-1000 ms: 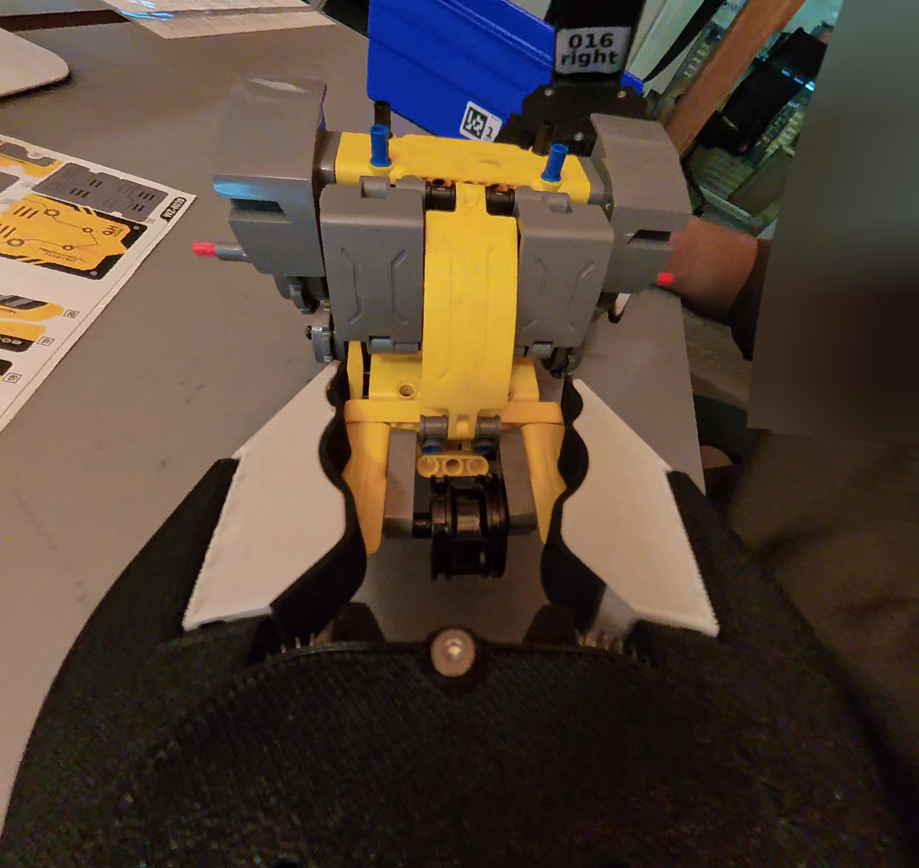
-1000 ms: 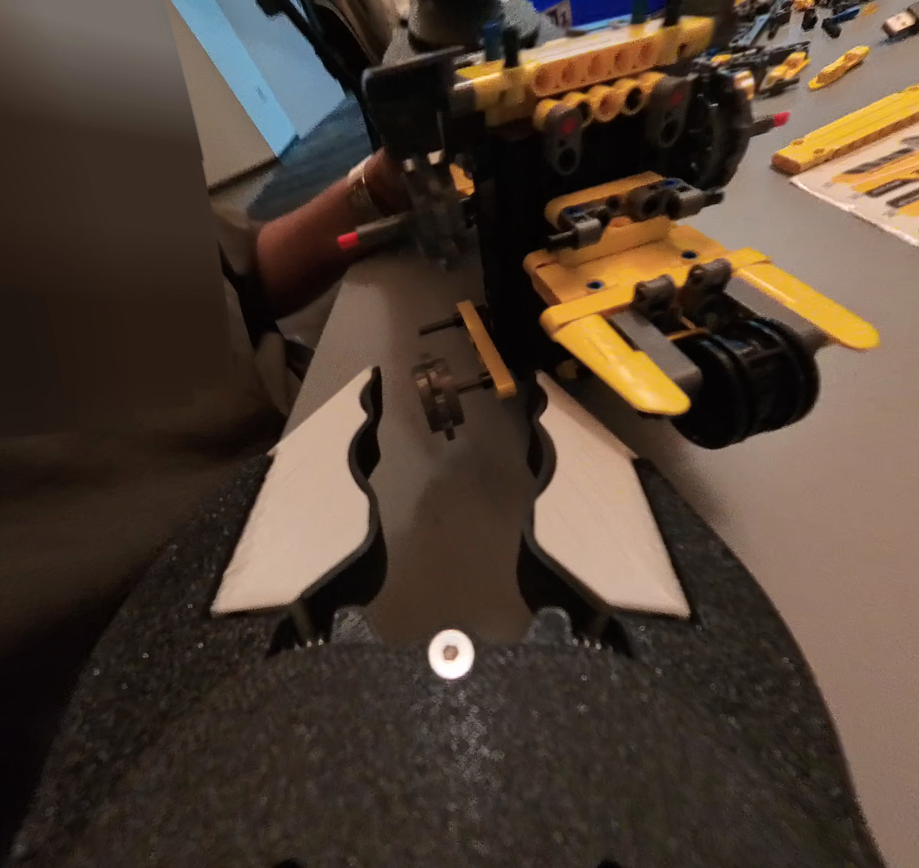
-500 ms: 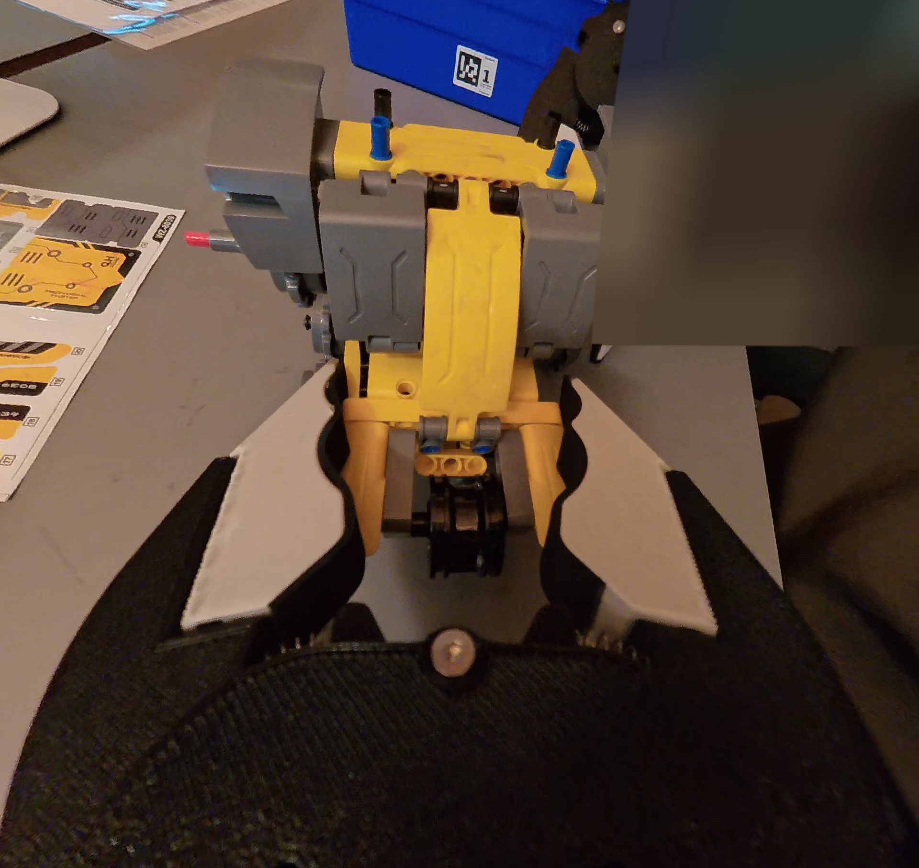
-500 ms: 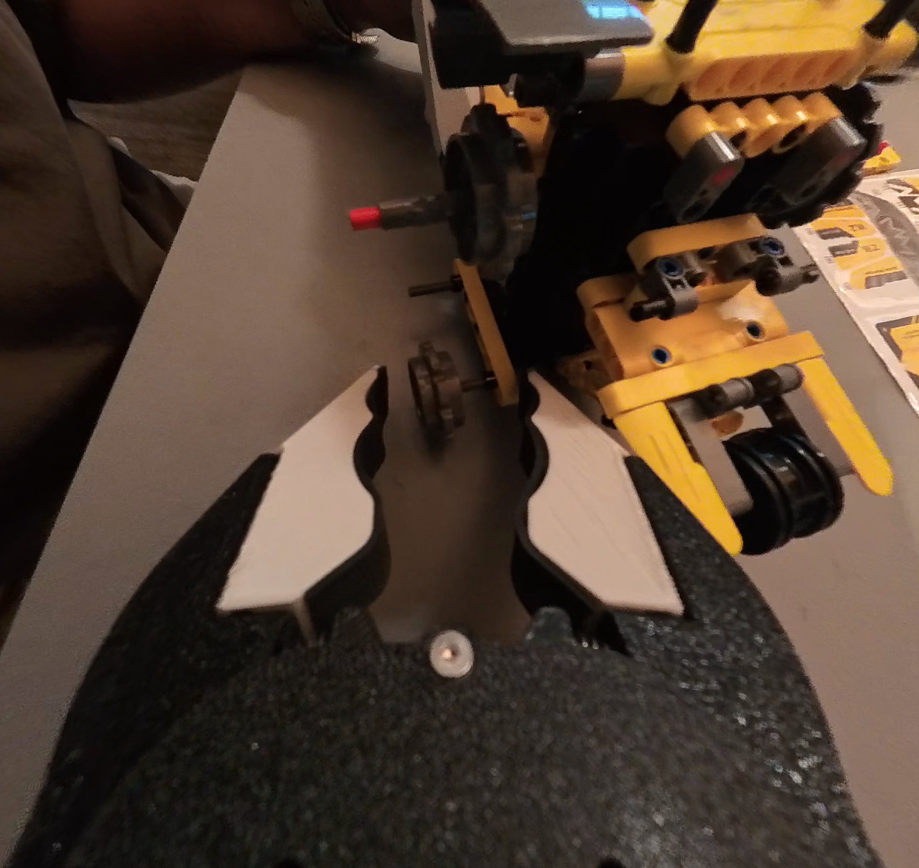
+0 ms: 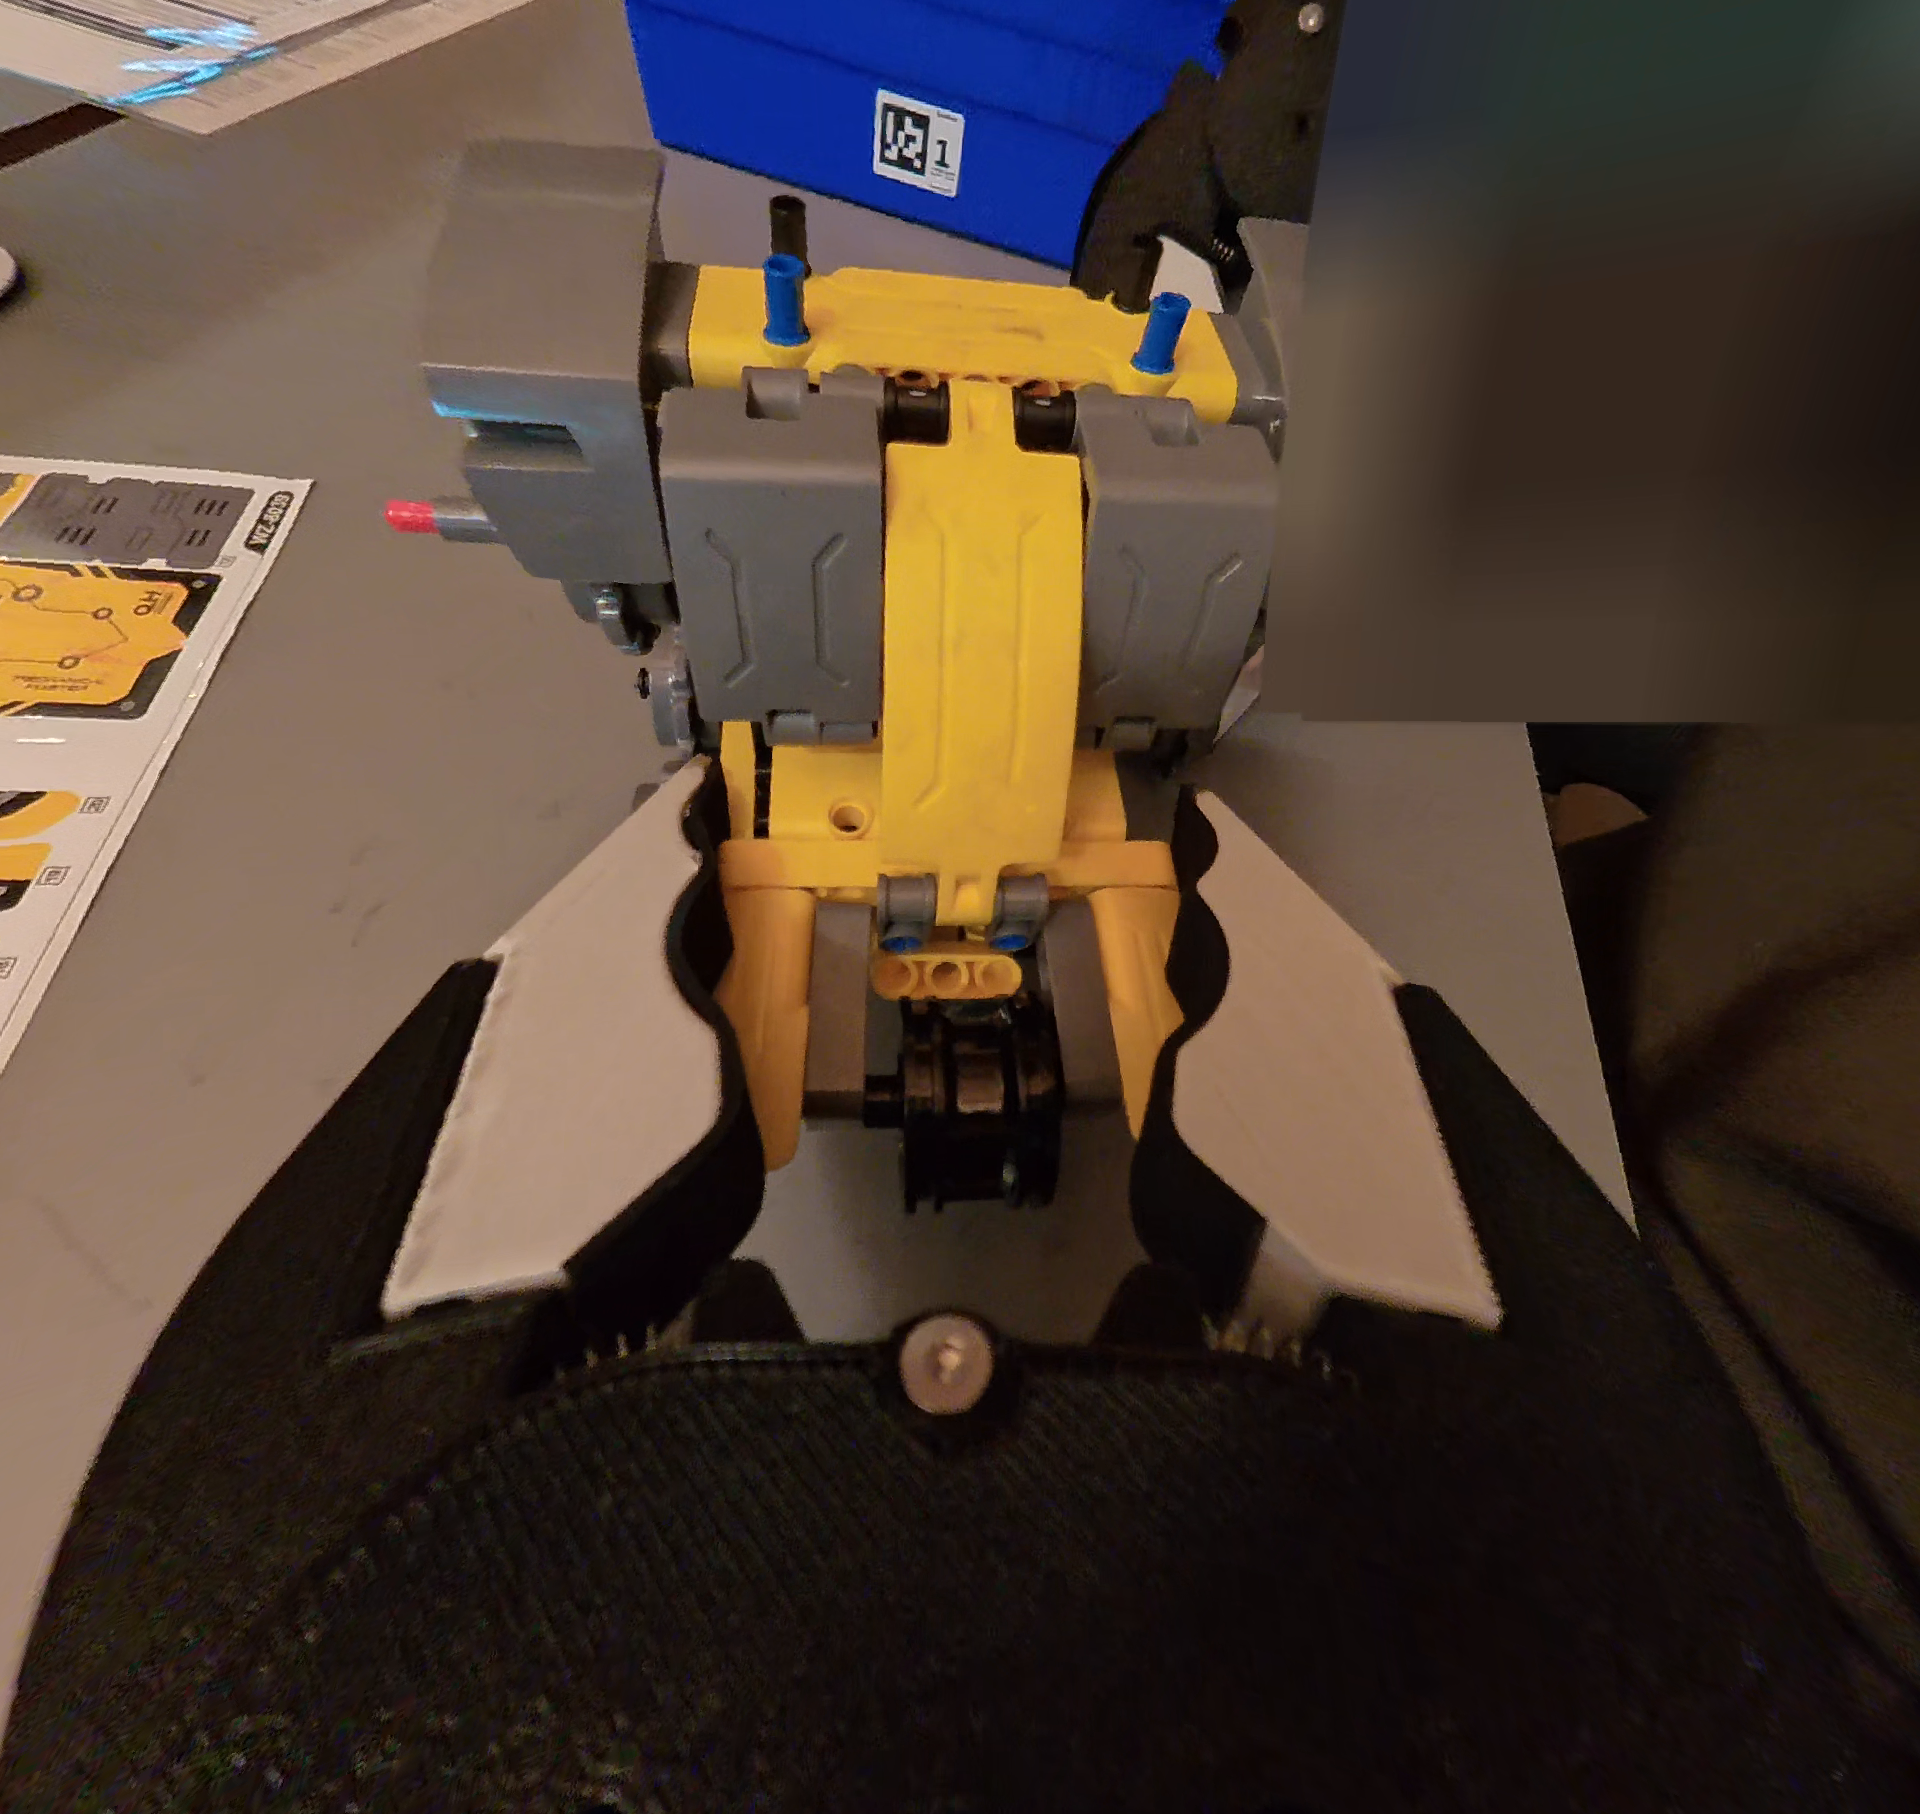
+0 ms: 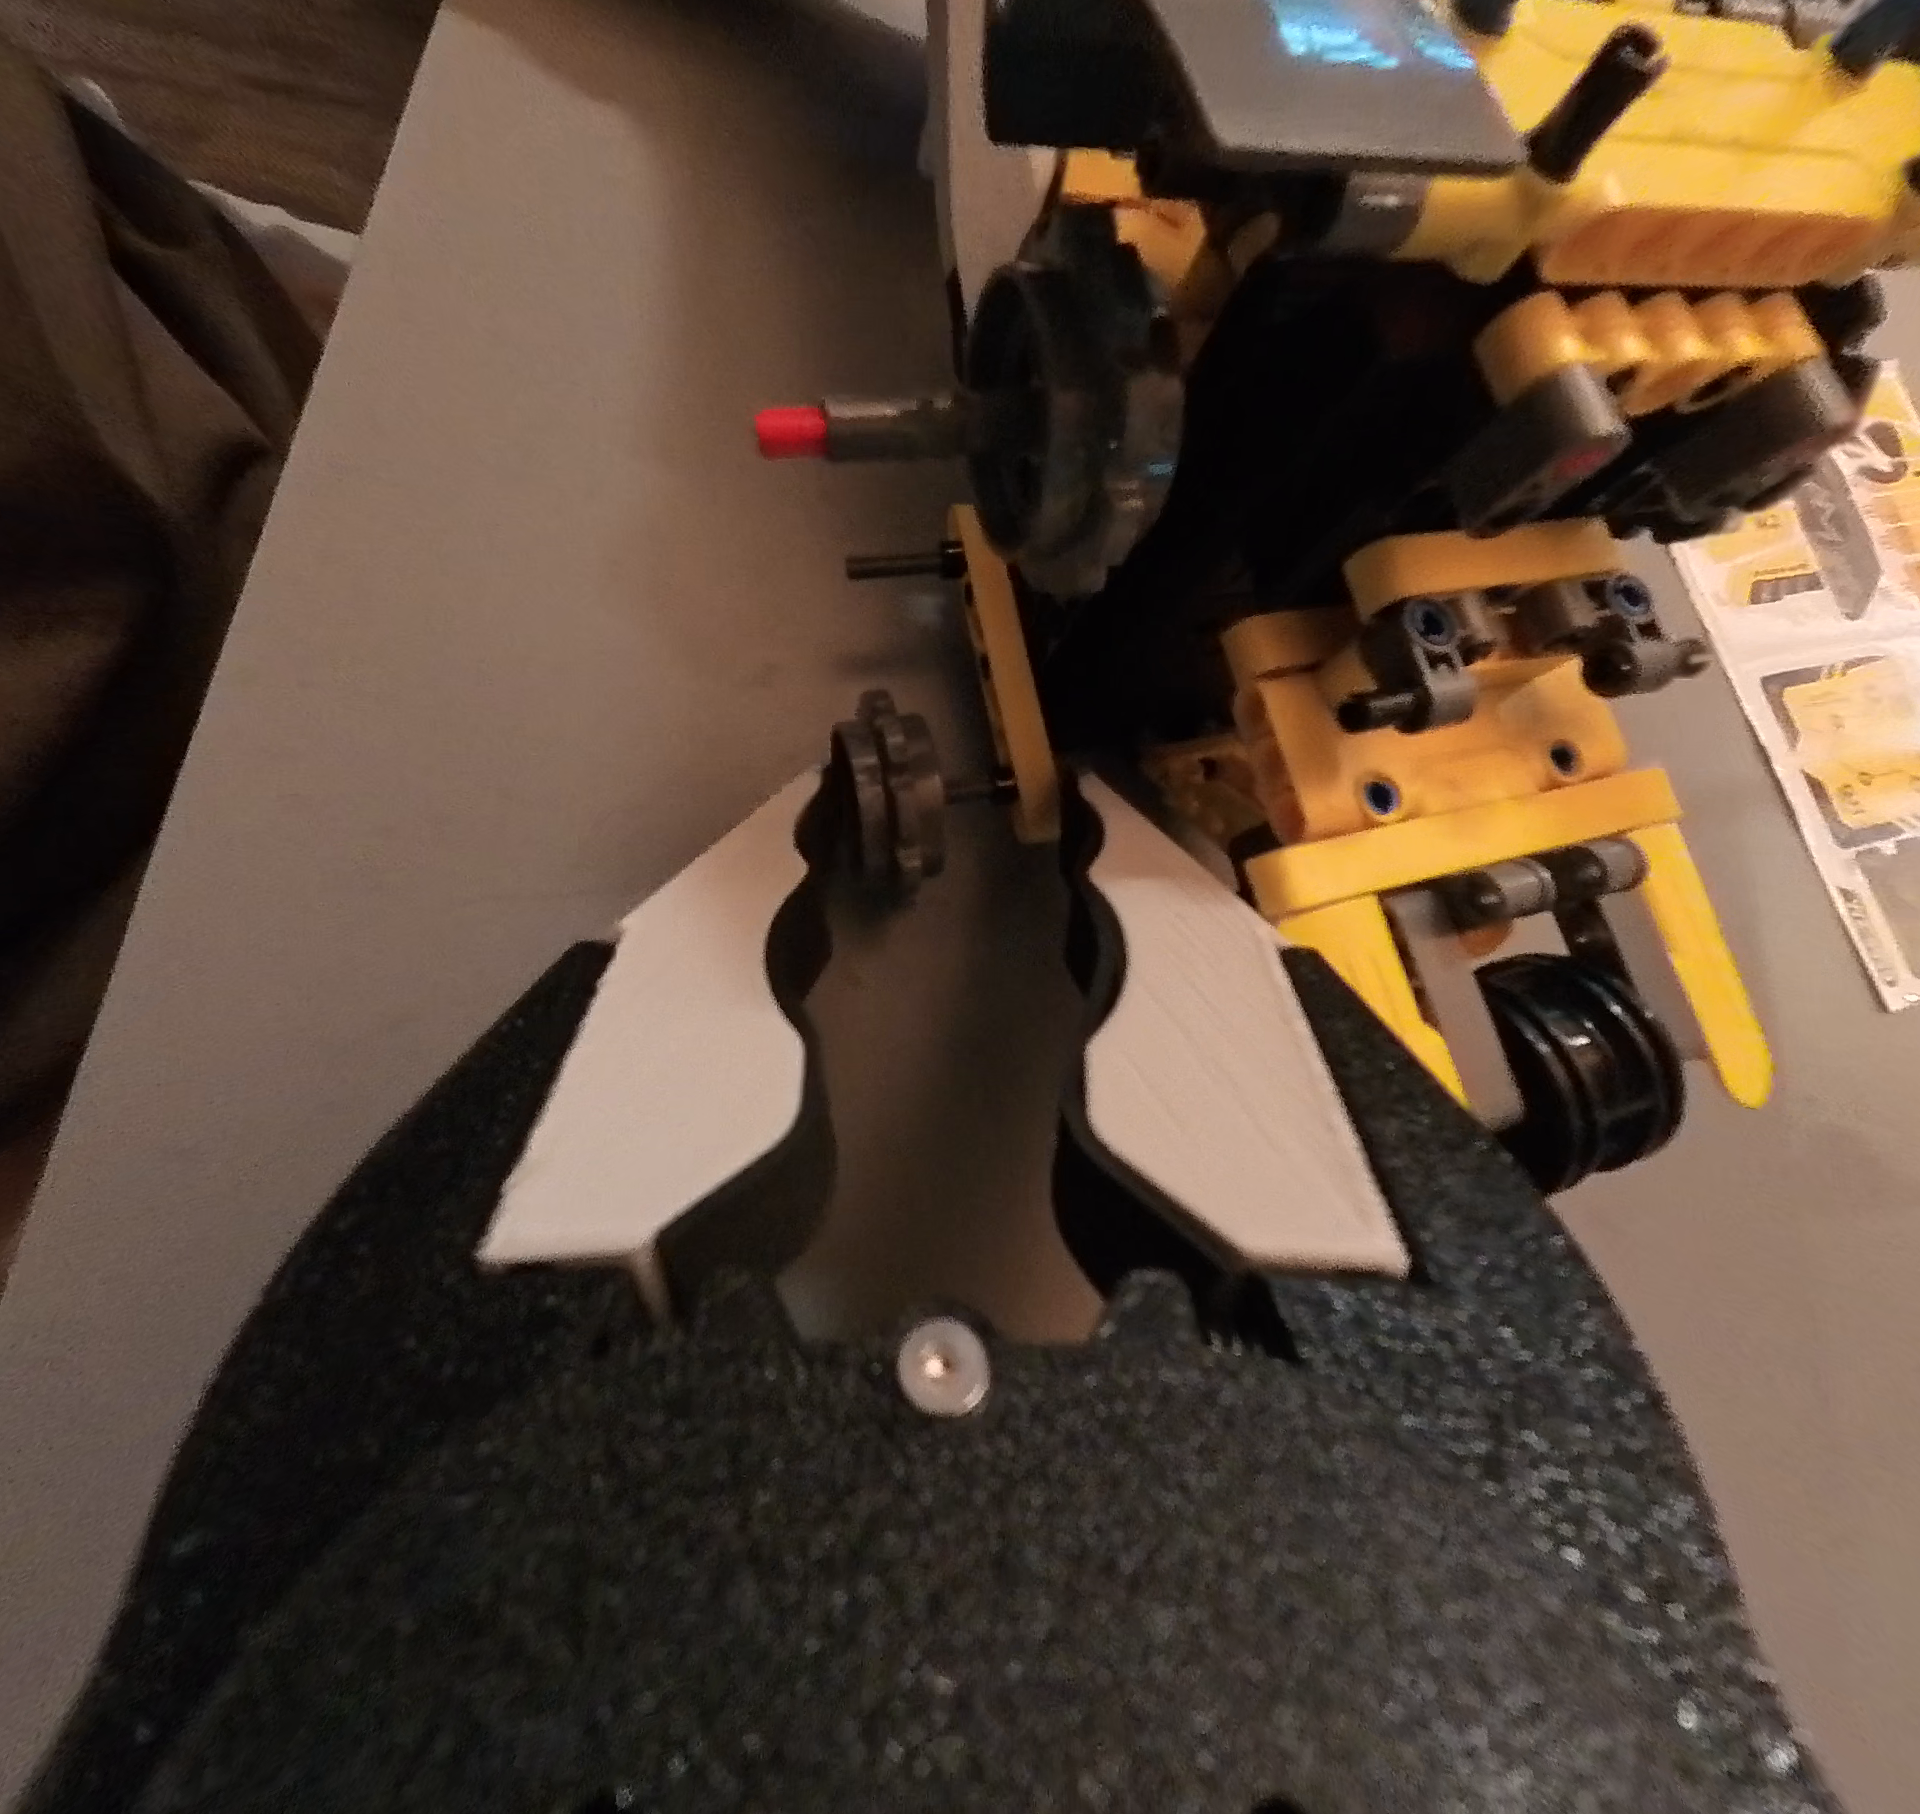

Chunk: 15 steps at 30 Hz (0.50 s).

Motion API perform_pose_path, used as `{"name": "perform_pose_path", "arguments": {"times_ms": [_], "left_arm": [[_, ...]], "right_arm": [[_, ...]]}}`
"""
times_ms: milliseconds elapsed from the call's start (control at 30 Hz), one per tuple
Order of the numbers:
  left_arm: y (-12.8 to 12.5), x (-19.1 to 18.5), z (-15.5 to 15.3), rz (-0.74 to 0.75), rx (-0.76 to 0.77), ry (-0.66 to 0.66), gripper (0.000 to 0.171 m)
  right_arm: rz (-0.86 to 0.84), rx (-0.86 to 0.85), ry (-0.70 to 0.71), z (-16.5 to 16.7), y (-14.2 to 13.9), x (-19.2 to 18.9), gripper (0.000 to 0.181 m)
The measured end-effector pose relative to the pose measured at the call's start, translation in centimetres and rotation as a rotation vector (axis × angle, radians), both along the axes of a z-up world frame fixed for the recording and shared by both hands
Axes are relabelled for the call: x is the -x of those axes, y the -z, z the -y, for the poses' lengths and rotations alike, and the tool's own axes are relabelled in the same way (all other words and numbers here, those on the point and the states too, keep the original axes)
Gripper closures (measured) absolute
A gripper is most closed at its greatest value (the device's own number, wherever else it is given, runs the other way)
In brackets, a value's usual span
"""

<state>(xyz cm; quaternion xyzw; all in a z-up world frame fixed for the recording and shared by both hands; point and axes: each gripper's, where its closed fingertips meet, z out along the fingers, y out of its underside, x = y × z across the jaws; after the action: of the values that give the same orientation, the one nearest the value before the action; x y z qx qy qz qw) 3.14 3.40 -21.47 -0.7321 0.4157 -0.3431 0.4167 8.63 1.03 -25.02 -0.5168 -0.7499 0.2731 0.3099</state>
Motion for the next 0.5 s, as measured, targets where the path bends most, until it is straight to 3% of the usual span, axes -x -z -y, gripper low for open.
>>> {"name": "perform_pose_path", "arguments": {"times_ms": [500], "left_arm": [[0.04, -0.14, -0.13, 0.005, 0.005, 0.001, 0.089]], "right_arm": [[0.038, -0.021, 0.022, -0.16, 0.06, -0.08, 0.143]]}}
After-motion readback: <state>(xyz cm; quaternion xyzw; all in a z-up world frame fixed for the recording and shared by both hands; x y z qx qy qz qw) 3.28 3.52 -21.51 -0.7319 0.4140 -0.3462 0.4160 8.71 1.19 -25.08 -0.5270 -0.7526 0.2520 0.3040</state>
